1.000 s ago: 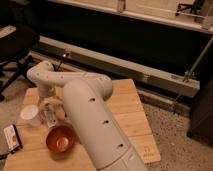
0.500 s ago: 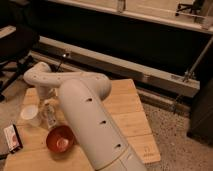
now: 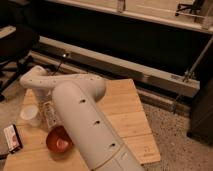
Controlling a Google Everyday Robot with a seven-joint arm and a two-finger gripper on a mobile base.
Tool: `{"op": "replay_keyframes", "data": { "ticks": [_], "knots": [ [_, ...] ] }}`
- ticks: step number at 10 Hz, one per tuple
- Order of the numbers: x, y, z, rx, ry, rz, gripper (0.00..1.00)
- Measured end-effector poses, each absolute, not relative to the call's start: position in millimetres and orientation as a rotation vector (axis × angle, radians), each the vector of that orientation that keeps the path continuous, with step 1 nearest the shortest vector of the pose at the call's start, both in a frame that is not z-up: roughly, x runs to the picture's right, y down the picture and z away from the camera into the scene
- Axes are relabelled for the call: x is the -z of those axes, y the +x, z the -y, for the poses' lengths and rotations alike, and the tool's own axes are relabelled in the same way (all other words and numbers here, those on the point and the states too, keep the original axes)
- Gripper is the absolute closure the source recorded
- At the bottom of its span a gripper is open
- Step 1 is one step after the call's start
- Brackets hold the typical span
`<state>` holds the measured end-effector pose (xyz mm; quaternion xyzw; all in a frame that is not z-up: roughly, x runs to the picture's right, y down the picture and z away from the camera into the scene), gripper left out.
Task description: Place the bottle in the ceramic bowl
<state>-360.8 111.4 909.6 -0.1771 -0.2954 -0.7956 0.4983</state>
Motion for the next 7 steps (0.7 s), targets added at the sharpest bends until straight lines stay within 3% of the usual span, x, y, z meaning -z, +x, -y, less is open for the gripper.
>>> {"op": "replay_keyframes", "data": {
  "ticks": [5,7],
  "knots": [
    [-899,-384,-112,1.992,-0.439,0.688,0.96],
    [-874,-365,-80,1.976,-0.424,0.564,1.0]
  ]
}}
